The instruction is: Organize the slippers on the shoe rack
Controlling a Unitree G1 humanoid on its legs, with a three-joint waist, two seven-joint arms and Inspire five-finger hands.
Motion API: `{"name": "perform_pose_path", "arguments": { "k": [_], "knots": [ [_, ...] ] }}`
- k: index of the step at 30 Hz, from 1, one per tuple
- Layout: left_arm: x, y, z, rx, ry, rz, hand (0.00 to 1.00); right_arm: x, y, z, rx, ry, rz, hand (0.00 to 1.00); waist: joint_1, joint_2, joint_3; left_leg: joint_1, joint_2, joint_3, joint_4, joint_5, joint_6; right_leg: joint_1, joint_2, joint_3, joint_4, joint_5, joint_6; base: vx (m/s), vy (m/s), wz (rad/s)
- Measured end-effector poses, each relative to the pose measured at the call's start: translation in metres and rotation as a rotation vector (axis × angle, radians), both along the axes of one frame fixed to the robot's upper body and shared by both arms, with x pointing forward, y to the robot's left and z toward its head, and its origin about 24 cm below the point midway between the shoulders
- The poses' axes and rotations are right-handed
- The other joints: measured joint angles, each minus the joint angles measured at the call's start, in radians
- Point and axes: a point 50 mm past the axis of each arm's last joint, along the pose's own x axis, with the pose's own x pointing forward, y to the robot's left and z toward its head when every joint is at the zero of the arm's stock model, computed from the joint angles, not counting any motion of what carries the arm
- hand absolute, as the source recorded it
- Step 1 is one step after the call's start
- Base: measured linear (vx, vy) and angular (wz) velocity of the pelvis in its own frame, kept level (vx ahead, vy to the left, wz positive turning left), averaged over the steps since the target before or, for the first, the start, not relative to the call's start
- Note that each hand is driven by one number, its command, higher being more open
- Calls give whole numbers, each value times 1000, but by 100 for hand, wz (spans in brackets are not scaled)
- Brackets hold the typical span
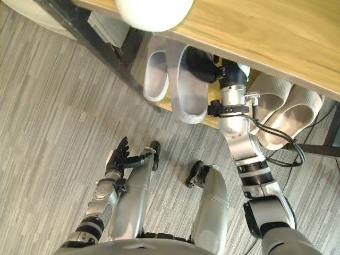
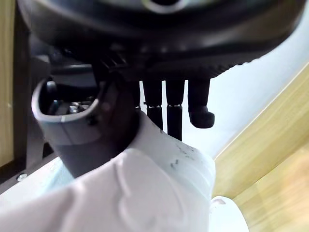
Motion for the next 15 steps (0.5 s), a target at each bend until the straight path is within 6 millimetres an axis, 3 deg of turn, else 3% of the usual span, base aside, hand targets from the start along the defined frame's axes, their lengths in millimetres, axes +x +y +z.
{"name": "perform_pose_path", "arguments": {
  "k": [6,8,9,11,15],
  "knots": [
    [0,0,7,-15,-46,7,100,23,-6,-5,-7,92,-77,0,27,-5,2,-48,-25,-22,18,11,0,-32,-25,-21,32,-12,-2,-61,44,17],
    [5,13,6,23,-28,75,100,27,-1,5,20,59,-77,0,19,-28,14,-71,-31,-29,19,20,-5,-54,-30,-26,44,-14,-5,-64,26,13],
    [8,26,1,67,23,120,100,30,4,16,36,29,-73,0,13,-58,30,-91,-31,-37,25,24,-9,-72,-31,-31,55,-17,-10,-71,16,6],
    [7,31,-4,47,59,166,100,32,2,21,54,11,-93,0,10,-83,37,-109,-36,-41,33,26,-11,-88,-38,-35,70,-23,-14,-73,24,12],
    [10,25,-1,22,38,173,100,41,-5,25,105,13,-164,0,19,-89,35,-126,-55,-48,45,32,-11,-98,-60,-43,97,-36,-19,-58,38,16]
  ]
}}
